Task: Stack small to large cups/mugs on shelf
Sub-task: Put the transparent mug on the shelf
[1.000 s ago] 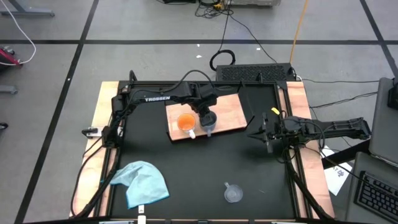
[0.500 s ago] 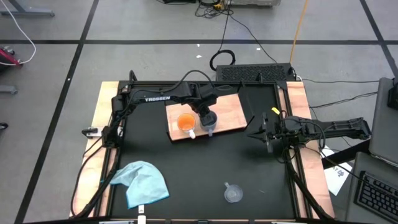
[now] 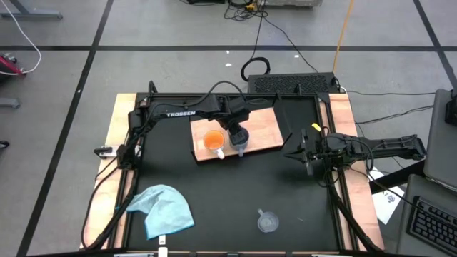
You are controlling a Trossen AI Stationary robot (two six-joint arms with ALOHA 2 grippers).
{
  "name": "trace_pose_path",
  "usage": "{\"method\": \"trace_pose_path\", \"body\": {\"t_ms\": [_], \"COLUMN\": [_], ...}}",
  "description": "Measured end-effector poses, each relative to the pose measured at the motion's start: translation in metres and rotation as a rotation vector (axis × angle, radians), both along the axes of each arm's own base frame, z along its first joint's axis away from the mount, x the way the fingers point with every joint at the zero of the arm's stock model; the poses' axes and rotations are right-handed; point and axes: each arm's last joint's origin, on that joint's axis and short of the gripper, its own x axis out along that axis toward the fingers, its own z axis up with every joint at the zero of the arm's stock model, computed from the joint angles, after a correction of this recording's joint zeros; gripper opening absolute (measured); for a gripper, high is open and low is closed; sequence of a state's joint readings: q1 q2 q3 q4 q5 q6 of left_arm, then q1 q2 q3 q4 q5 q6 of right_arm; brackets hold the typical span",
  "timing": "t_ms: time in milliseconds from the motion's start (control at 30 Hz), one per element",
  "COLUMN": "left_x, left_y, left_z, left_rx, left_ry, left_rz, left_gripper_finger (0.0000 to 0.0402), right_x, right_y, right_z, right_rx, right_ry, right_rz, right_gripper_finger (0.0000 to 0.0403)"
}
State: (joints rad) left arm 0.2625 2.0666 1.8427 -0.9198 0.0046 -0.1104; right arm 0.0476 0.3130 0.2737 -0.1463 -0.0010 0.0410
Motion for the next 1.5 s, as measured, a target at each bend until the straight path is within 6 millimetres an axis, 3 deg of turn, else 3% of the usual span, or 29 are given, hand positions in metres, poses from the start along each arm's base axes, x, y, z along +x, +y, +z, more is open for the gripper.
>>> {"method": "trace_pose_path", "body": {"t_ms": [367,700,833,1033,1100,1267,1500], "left_x": [-0.003,-0.033,-0.05,-0.07,-0.074,-0.078,-0.083], "left_y": [-0.001,-0.01,-0.026,-0.048,-0.054,-0.07,-0.076], "left_z": [0.007,0.07,0.093,0.117,0.123,0.127,0.131], "left_rx": [0.021,0.056,0.056,0.07,0.081,0.143,0.199], "left_ry": [-0.01,-0.146,-0.163,-0.179,-0.196,-0.168,-0.155], "left_rz": [-0.022,-0.061,-0.142,-0.215,-0.24,-0.296,-0.292], "left_gripper_finger": [0.0211,0.026,0.022,0.005,0.0014,0.0004,0.0002], "right_x": [0.0,0.0,0.0,0.0,0.0,0.0,0.0], "right_y": [0.0,0.0,0.0,0.0,0.0,0.0,0.0], "right_z": [0.0,0.0,0.0,0.0,0.0,0.0,0.0], "right_rx": [0.0,0.0,0.0,0.0,0.0,-0.001,-0.002], "right_ry": [0.0,0.001,0.001,-0.001,0.0,-0.003,-0.004], "right_rz": [0.0,0.0,0.0,0.0,0.0,0.0,0.0], "right_gripper_finger": [0.0,0.0,0.0,0.0,0.0,0.0,0.0]}}
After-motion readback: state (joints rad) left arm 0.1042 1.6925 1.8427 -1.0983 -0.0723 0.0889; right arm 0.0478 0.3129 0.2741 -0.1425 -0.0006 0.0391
